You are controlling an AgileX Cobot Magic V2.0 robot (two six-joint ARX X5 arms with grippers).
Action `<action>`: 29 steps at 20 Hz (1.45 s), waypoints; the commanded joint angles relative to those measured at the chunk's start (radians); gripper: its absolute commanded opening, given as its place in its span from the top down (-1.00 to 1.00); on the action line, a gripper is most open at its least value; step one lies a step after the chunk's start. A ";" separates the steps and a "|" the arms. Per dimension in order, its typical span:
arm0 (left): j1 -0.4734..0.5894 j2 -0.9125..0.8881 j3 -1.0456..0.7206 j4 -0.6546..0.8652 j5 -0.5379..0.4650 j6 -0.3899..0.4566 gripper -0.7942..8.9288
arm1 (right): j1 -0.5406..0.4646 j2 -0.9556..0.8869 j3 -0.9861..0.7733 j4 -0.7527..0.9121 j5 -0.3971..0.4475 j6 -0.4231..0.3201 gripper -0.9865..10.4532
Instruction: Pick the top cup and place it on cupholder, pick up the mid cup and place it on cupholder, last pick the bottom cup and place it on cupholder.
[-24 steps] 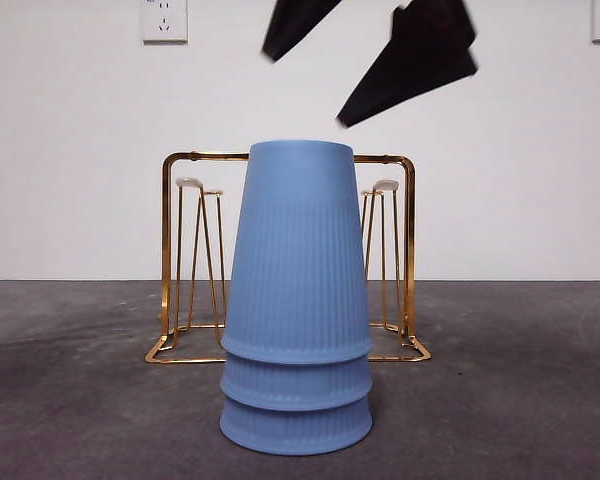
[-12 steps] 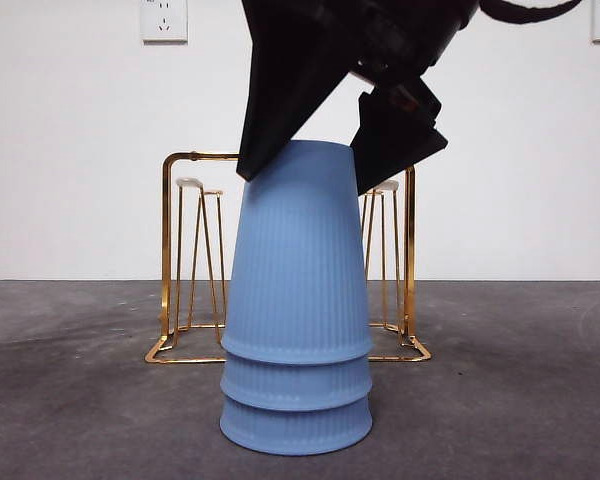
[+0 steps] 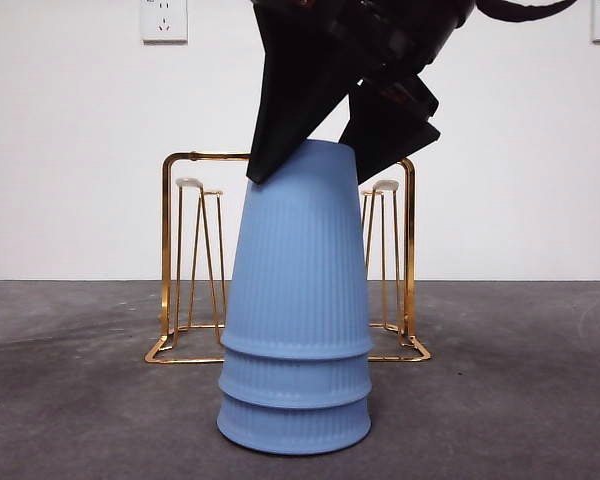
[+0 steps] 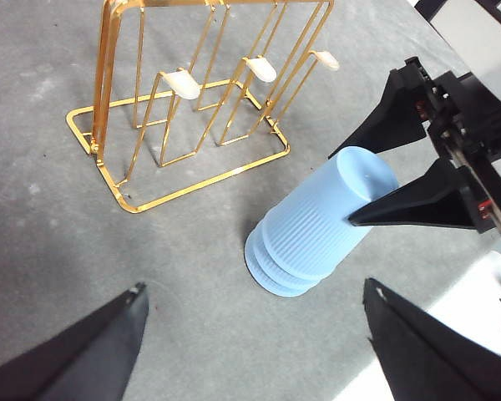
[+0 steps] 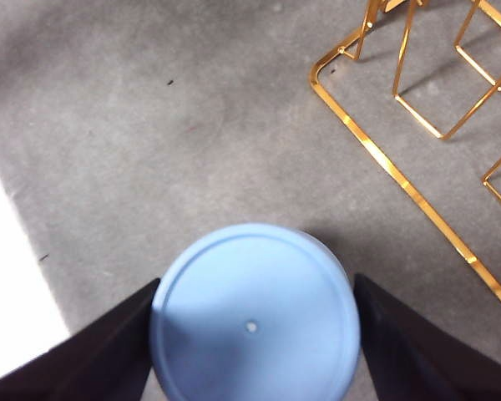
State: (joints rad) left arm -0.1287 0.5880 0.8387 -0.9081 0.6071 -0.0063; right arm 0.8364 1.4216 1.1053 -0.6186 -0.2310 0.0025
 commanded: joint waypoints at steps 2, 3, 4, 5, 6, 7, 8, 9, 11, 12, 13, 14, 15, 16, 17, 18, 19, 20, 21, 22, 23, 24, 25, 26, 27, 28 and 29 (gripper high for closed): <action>-0.003 0.004 0.021 0.014 0.006 0.014 0.00 | 0.013 -0.005 0.074 -0.026 -0.003 -0.007 0.39; -0.003 0.004 0.021 0.014 0.006 0.014 0.00 | 0.013 -0.007 0.094 -0.046 -0.003 -0.010 0.39; -0.003 0.004 0.021 0.013 0.006 0.013 0.00 | 0.013 -0.012 0.117 -0.072 -0.003 -0.011 0.39; -0.003 0.004 0.021 0.013 0.006 0.014 0.00 | 0.013 -0.014 0.143 -0.101 -0.003 -0.014 0.39; -0.003 0.004 0.021 0.013 0.006 0.014 0.00 | 0.013 -0.019 0.172 -0.134 0.000 -0.018 0.39; -0.003 0.004 0.021 0.014 0.006 0.014 0.00 | 0.013 -0.025 0.204 -0.168 0.000 -0.018 0.39; -0.003 0.004 0.021 0.014 0.006 0.013 0.00 | 0.013 -0.034 0.239 -0.200 0.004 -0.018 0.39; -0.003 0.004 0.021 0.014 0.006 0.014 0.00 | 0.013 -0.044 0.268 -0.224 0.004 -0.018 0.39; -0.003 0.004 0.021 0.014 0.006 0.014 0.00 | 0.012 -0.071 0.328 -0.266 0.032 -0.018 0.39; -0.003 0.004 0.021 0.014 0.006 0.014 0.00 | 0.010 -0.084 0.351 -0.279 0.062 -0.018 0.39; -0.003 0.004 0.021 0.014 0.006 0.014 0.00 | 0.006 -0.095 0.370 -0.288 0.089 -0.018 0.38; -0.003 0.004 0.021 0.014 0.007 0.014 0.00 | -0.006 -0.106 0.388 -0.296 0.116 -0.018 0.38; -0.003 0.004 0.021 0.014 0.006 0.014 0.00 | -0.023 -0.113 0.397 -0.298 0.133 -0.019 0.38; -0.003 0.004 0.021 0.014 0.006 0.013 0.00 | -0.046 -0.117 0.399 -0.297 0.138 -0.020 0.38; -0.003 0.004 0.021 0.014 0.006 0.013 0.00 | -0.075 -0.117 0.399 -0.298 0.138 -0.021 0.38; -0.003 0.004 0.021 0.014 0.006 0.013 0.00 | -0.111 -0.115 0.399 -0.297 0.138 -0.022 0.38; -0.003 0.004 0.021 0.014 0.006 0.014 0.00 | -0.145 -0.109 0.399 -0.290 0.134 -0.027 0.38; -0.003 0.004 0.021 0.014 0.006 0.014 0.00 | -0.174 -0.101 0.399 -0.277 0.130 -0.032 0.38; -0.003 0.004 0.021 0.014 0.006 0.014 0.00 | -0.199 -0.091 0.399 -0.260 0.122 -0.032 0.38; -0.003 0.004 0.021 0.014 0.006 0.014 0.00 | -0.225 -0.082 0.399 -0.246 0.113 -0.032 0.38; -0.003 0.004 0.021 0.014 0.006 0.014 0.00 | -0.250 -0.071 0.399 -0.236 0.090 -0.032 0.38; -0.003 0.004 0.021 0.015 0.006 0.014 0.00 | -0.271 -0.056 0.399 -0.232 0.064 -0.032 0.38; -0.003 0.004 0.021 0.015 0.006 0.014 0.00 | -0.285 -0.041 0.398 -0.227 0.051 -0.033 0.38; -0.003 0.004 0.021 0.015 0.006 0.014 0.00 | -0.296 -0.023 0.397 -0.219 0.047 -0.032 0.38; -0.003 0.004 0.021 0.015 0.006 0.014 0.00 | -0.303 -0.005 0.397 -0.211 0.047 -0.032 0.38; -0.003 0.004 0.021 0.015 0.006 0.014 0.00 | -0.308 0.010 0.393 -0.196 0.047 -0.032 0.38; -0.003 0.004 0.021 0.015 0.006 0.014 0.00 | -0.311 0.024 0.383 -0.177 0.045 -0.032 0.38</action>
State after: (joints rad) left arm -0.1287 0.5880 0.8387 -0.9009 0.6071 -0.0063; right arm 0.5201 1.4326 1.4757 -0.8043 -0.1822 -0.0227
